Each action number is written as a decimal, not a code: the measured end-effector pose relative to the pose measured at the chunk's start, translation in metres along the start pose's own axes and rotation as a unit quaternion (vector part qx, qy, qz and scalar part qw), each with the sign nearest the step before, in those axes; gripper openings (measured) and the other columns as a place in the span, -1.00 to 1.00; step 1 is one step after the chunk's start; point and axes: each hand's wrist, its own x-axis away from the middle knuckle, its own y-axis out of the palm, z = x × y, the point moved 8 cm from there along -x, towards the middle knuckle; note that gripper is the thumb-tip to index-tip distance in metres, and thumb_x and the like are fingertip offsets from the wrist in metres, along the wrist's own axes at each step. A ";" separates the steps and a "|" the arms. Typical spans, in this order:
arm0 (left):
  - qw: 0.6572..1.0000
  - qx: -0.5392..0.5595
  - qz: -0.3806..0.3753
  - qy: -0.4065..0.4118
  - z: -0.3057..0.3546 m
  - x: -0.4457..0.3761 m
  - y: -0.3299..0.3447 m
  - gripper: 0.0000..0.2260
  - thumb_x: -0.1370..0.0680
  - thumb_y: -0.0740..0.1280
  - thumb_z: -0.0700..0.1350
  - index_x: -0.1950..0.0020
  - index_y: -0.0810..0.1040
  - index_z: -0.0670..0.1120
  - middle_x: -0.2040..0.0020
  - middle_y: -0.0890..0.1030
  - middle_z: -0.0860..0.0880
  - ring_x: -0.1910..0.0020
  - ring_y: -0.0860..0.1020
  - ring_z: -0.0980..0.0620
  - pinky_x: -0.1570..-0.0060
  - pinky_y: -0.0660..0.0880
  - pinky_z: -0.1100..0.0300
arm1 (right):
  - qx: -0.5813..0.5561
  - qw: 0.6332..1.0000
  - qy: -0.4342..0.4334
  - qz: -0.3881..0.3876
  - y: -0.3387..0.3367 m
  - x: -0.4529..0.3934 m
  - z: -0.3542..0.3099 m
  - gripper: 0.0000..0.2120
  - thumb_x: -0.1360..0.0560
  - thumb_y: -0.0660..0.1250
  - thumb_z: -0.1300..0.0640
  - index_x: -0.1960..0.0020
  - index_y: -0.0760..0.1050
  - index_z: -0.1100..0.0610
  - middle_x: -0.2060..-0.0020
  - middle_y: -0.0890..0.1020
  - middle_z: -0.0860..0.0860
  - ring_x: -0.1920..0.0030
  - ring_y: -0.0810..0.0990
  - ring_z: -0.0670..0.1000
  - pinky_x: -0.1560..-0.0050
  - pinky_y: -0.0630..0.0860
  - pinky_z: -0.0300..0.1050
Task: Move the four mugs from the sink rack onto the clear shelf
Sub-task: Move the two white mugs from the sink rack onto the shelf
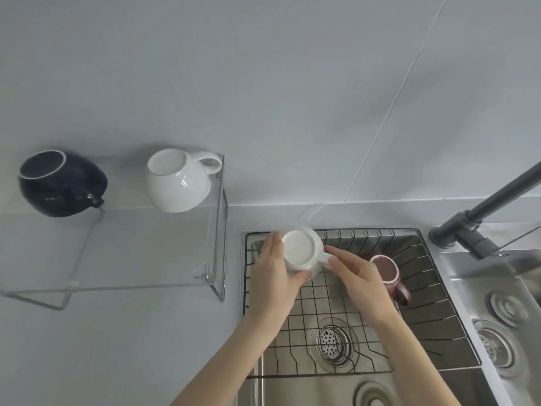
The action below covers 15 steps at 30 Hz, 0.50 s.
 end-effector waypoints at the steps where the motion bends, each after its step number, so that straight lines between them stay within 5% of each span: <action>1: 1.000 -0.005 0.012 0.015 0.012 0.000 -0.014 -0.28 -0.29 0.49 -0.03 -0.37 0.27 -0.14 -0.34 0.45 -0.09 -0.26 0.46 -0.09 -0.20 0.38 0.15 | 0.001 1.000 -0.019 -0.004 0.000 0.004 -0.017 -0.77 -0.51 0.25 0.18 -0.12 0.55 0.02 0.00 0.66 -0.13 -0.01 0.60 -0.30 -0.02 0.48 -0.45; 5: 0.994 -0.005 0.077 0.071 0.045 0.009 -0.081 -0.26 -0.26 0.49 0.02 -0.37 0.30 -0.11 -0.39 0.43 -0.08 -0.30 0.46 -0.06 -0.24 0.37 0.13 | 0.001 0.996 -0.093 -0.010 0.010 0.027 -0.083 -0.78 -0.50 0.26 0.14 -0.10 0.58 0.03 0.04 0.66 -0.17 0.14 0.59 -0.39 0.19 0.41 -0.57; 8: 0.991 -0.010 0.116 0.067 0.047 0.017 -0.133 -0.31 -0.24 0.50 0.03 -0.32 0.36 -0.06 -0.27 0.54 0.01 -0.16 0.53 -0.01 -0.07 0.37 0.24 | 0.018 0.990 -0.137 -0.026 0.036 0.038 -0.123 -0.77 -0.50 0.26 0.12 -0.13 0.57 0.05 0.01 0.64 -0.20 -0.01 0.57 -0.36 0.04 0.42 -0.55; 12: 0.987 0.013 0.158 0.029 0.020 0.027 -0.193 -0.43 -0.21 0.53 -0.02 -0.17 0.45 0.00 0.17 0.50 0.11 0.19 0.44 0.04 0.26 0.23 0.34 | 0.051 0.981 -0.175 -0.061 0.092 0.045 -0.160 -0.82 -0.50 0.27 0.10 -0.01 0.60 -0.09 0.20 0.69 -0.19 0.13 0.61 -0.12 -0.03 0.51 -0.29; 15: 0.985 0.028 0.167 -0.011 -0.011 0.030 -0.227 -0.45 -0.20 0.54 -0.05 -0.14 0.47 -0.02 0.17 0.54 0.07 0.13 0.50 -0.03 0.16 0.37 0.23 | 0.073 0.973 -0.195 -0.103 0.141 0.052 -0.179 -0.76 -0.50 0.25 0.06 0.18 0.58 -0.26 0.05 0.62 0.33 0.07 0.52 0.37 -0.08 0.50 0.24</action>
